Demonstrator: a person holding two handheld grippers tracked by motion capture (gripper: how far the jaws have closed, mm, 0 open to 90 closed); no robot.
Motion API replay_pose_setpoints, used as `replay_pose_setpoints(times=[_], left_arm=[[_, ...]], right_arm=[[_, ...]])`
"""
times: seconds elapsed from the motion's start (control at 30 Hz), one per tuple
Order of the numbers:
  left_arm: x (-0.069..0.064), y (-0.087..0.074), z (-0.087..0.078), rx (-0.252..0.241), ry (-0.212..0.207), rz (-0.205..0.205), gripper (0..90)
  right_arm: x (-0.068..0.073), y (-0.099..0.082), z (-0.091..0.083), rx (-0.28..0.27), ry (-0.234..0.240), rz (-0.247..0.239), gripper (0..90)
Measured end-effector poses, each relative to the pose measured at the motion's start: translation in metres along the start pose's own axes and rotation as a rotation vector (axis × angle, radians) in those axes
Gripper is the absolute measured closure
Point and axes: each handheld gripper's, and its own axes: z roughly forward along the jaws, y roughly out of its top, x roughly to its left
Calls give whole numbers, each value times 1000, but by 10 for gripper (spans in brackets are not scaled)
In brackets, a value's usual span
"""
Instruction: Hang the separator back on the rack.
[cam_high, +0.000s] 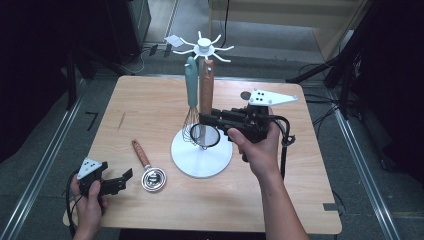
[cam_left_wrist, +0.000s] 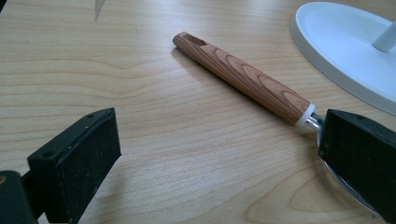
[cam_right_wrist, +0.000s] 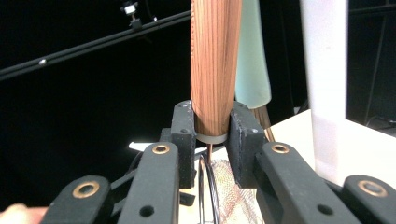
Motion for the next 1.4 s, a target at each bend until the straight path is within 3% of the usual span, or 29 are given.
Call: replay_pose_setpoints(times=[0.07, 0.17, 0.5, 0.77, 0.87, 0.97, 1.13, 1.27, 1.3, 1.4], left_arm=[[0, 0, 0, 0, 0, 1, 0], [0, 0, 0, -1, 0, 1, 0], [0, 0, 0, 3, 1, 2, 0], [-2, 0, -1, -3, 6, 23, 0], [-3, 0, -1, -9, 9, 28, 0], [-4, 0, 0, -5, 10, 37, 0], [-3, 0, 0, -7, 8, 36, 0], [-3, 0, 0, -6, 7, 34, 0], [-3, 0, 0, -6, 7, 35, 0], [-3, 0, 0, -5, 7, 36, 0]], right_arm=[[-1, -2, -1, -15, -29, -6, 738], [1, -3, -4, -43, -112, -30, 605], [8, -12, -14, -89, -261, -96, 561], [11, -27, -21, -63, -371, -154, 536], [12, -33, -23, -56, -390, -165, 559], [12, -32, -25, -69, -416, -182, 679], [14, -20, -27, -138, -455, -207, 900], [18, -9, -20, -186, -482, -246, 900], [18, -6, -17, -194, -495, -280, 900], [21, 1, -9, -204, -561, -325, 900]])
